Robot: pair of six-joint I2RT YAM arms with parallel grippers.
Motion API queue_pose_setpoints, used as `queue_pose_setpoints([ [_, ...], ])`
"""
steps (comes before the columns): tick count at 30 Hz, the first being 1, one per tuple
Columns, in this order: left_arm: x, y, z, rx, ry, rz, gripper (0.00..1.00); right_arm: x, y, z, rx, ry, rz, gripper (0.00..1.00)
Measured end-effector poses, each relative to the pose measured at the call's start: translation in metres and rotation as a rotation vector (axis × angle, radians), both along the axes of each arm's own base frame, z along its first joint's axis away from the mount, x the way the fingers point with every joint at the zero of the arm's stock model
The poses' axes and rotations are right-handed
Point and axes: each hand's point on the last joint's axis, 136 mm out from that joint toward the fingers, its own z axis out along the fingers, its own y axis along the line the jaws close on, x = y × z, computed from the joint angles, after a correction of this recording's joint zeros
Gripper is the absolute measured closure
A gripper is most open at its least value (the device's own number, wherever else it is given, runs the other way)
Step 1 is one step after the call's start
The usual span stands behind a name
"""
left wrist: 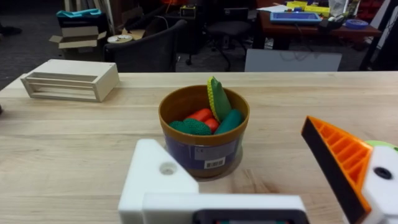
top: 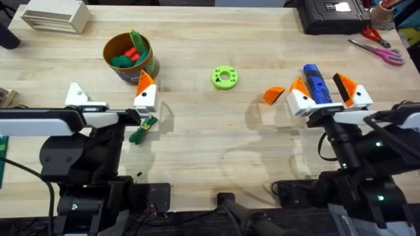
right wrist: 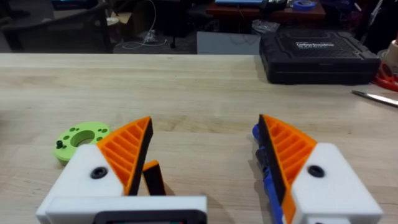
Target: Pick up the gripper from the table and insert it into the empty holder that is missing its gripper. Then pick up a screw, insert it into the mounting hole, and use the screwdriver to tighten it. Finally, clean up the table by picking up the vegetable and placing it into the bucket.
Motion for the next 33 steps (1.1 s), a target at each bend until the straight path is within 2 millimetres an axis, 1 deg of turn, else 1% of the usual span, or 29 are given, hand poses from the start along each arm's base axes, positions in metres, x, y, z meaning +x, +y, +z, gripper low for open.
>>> queue_pose_setpoints([
  [6, 0.0, 0.0, 0.001, 0.0, -0.005, 0.0, 0.014, 0.0, 0.0, 0.0, 0.0, 0.0, 0.0, 0.012],
  [8, 0.0, 0.0, 0.011, 0.0, -0.044, -0.001, 0.014, 0.0, -0.001, 0.0, -0.001, 0.0, -0.005, 0.012],
  [10, -0.001, 0.0, 0.027, -0.001, -0.11, -0.001, 0.014, 0.0, -0.004, 0.0, -0.002, 0.0, -0.021, 0.012],
  [12, -0.002, 0.0, 0.034, -0.001, -0.134, -0.001, 0.014, 0.0, -0.006, 0.0, -0.003, -0.002, -0.037, 0.012],
  [15, -0.003, 0.0, 0.026, -0.001, -0.061, -0.001, 0.014, -0.001, -0.009, 0.001, -0.004, 0.015, -0.053, 0.012],
  [17, -0.009, 0.0, 0.031, 0.0, -0.007, -0.001, 0.014, -0.004, -0.01, 0.005, -0.007, 0.045, -0.061, 0.012],
  [19, -0.018, 0.0, 0.045, 0.002, 0.048, -0.001, 0.013, -0.009, -0.011, 0.017, -0.009, 0.072, -0.065, 0.012],
  [22, -0.034, 0.0, 0.073, 0.023, 0.126, -0.002, 0.014, -0.018, -0.012, 0.044, -0.011, 0.117, -0.068, 0.012],
  [25, -0.044, 0.0, 0.092, 0.048, 0.233, -0.007, 0.014, -0.025, -0.012, 0.071, -0.015, 0.178, -0.068, 0.012],
  [27, -0.048, 0.0, 0.095, 0.061, 0.343, -0.012, 0.014, -0.026, -0.012, 0.09, -0.025, 0.206, -0.066, 0.012],
  [30, -0.047, 0.0, 0.093, 0.076, 0.498, -0.02, 0.014, -0.022, -0.012, 0.11, -0.036, 0.233, -0.064, 0.012],
  [32, -0.041, 0.0, 0.091, 0.081, 0.563, -0.025, 0.014, -0.019, -0.012, 0.117, -0.042, 0.238, -0.063, 0.012],
  [33, -0.037, 0.0, 0.088, 0.083, 0.591, -0.027, 0.014, -0.017, -0.012, 0.117, -0.045, 0.243, -0.062, 0.012],
])
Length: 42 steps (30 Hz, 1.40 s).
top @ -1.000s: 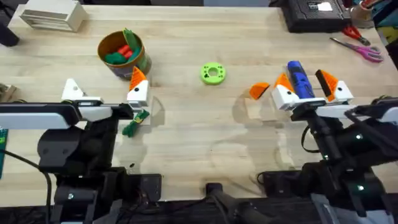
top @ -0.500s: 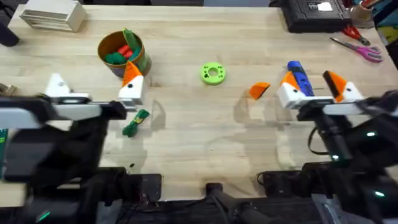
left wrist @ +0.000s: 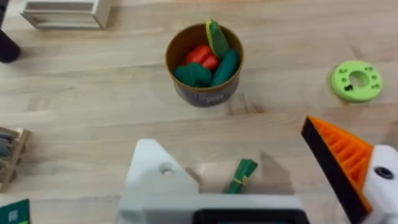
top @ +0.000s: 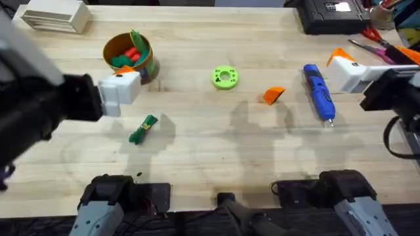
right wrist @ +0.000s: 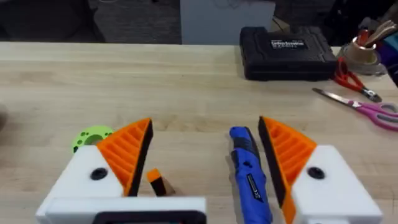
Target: Pick up the gripper from the table and insert it into the empty holder that is missing its gripper. Then pick up a screw, insert it into the mounting hole, and use the screwdriver to tighten it. Finally, clean up the table by picking up the vegetable and placing it into the bucket.
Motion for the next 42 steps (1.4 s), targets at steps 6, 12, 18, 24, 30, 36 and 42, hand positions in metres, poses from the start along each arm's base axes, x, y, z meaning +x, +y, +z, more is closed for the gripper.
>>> queue_pose_setpoints([
  [6, -0.008, -0.006, -0.042, -0.018, 0.238, -0.03, 0.013, 0.0, -0.001, -0.005, -0.005, 0.023, -0.001, 0.012],
  [12, -0.014, -0.011, -0.061, -0.04, 0.356, -0.054, 0.745, -0.006, -0.001, -0.018, -0.006, 0.082, -0.001, 0.012],
  [18, -0.006, -0.023, -0.058, -0.062, 0.33, -0.129, 0.453, -0.006, -0.001, -0.019, -0.008, 0.085, 0.0, 0.012],
  [24, 0.025, -0.062, -0.016, -0.178, 0.107, -0.324, 0.016, -0.006, -0.001, -0.019, -0.008, 0.085, 0.0, 0.012],
  [30, 0.041, -0.091, 0.03, -0.243, -0.101, -0.504, 0.015, -0.006, -0.001, -0.019, -0.008, 0.086, 0.0, 0.012],
  [36, 0.027, -0.102, 0.017, -0.363, 0.008, -0.523, 0.014, -0.006, -0.001, -0.019, -0.008, 0.086, 0.0, 0.012],
  [42, 0.019, -0.102, 0.005, -0.425, 0.093, -0.473, 0.014, -0.006, -0.001, -0.019, -0.008, 0.086, 0.0, 0.012],
])
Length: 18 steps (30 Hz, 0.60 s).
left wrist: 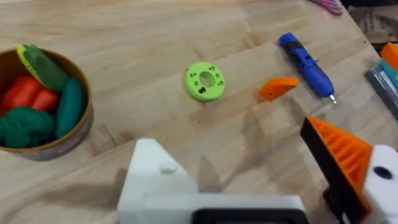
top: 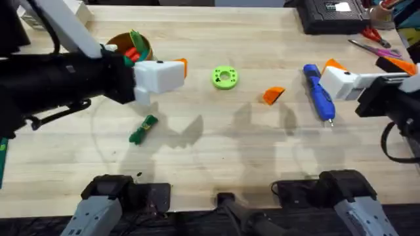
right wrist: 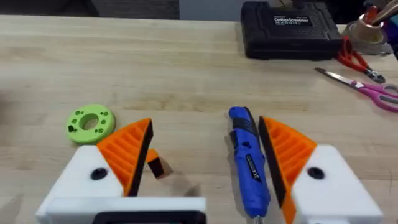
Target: Pick up the gripper from the table and insert it into the empty holder that is missing its gripper. Then pick up a screw, insert it into the mounting hole, and use the screwdriver to tighten it. Finally, clean up the table by picking up the vegetable and placing it into the bucket.
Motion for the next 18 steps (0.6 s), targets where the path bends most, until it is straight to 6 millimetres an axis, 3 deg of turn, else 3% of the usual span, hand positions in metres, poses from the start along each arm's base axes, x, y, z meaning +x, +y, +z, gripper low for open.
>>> queue_pose_setpoints([
  [5, 0.019, 0.0, 0.017, 0.042, -0.156, -0.016, 0.014, 0.0, 0.0, 0.0, 0.0, 0.0, 0.0, 0.013],
  [10, 0.034, -0.016, 0.036, 0.061, -0.427, -0.082, 0.014, 0.0, 0.0, 0.0, 0.0, 0.0, 0.0, 0.013],
  [14, 0.02, -0.035, 0.036, 0.043, -0.587, -0.157, 0.014, 0.0, 0.0, 0.0, 0.0, 0.0, 0.0, 0.012],
  [18, 0.001, -0.046, 0.022, 0.027, -0.678, -0.196, 0.013, 0.0, 0.0, 0.0, 0.0, 0.0, 0.0, 0.012],
])
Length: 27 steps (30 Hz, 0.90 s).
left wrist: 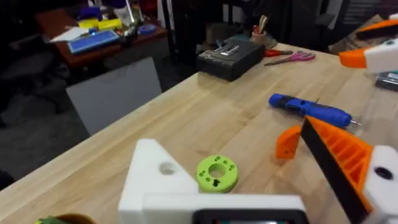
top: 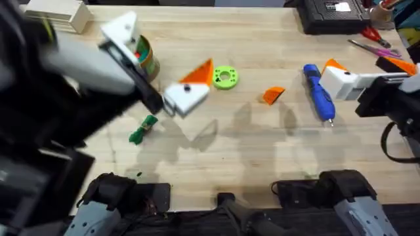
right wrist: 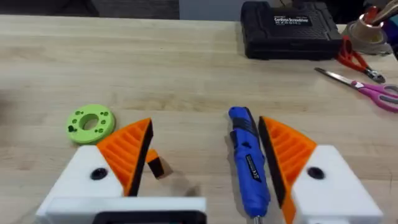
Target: Pick up the gripper from the table and insert it into the empty holder that is missing its gripper. Then pick up a screw, insert it into the mounting hole, and use the screwdriver to tighten it. Finally, clean up the table by picking up the vegetable and placing it into the bucket.
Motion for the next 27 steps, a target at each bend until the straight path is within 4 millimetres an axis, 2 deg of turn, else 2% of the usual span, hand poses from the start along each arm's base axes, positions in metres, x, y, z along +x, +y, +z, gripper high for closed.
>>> queue_pose_setpoints([
  [5, -0.023, -0.004, -0.016, -0.074, -0.078, -0.018, 0.014, 0.0, 0.0, 0.0, 0.0, -0.001, 0.0, 0.012],
  [12, -0.041, 0.005, -0.038, -0.162, -0.16, 0.007, 0.014, 0.0, 0.0, 0.0, 0.0, 0.0, 0.0, 0.012],
  [18, -0.039, 0.009, -0.064, -0.229, -0.126, 0.029, 0.014, 0.0, 0.0, 0.0, 0.0, -0.001, 0.0, 0.012],
  [21, -0.038, 0.008, -0.07, -0.236, -0.086, 0.031, 0.014, 0.0, 0.0, 0.0, 0.0, -0.001, 0.0, 0.012],
  [27, -0.033, 0.008, -0.11, -0.19, 0.092, 0.063, 0.014, 0.0, 0.0, 0.0, 0.0, 0.0, 0.0, 0.012],
])
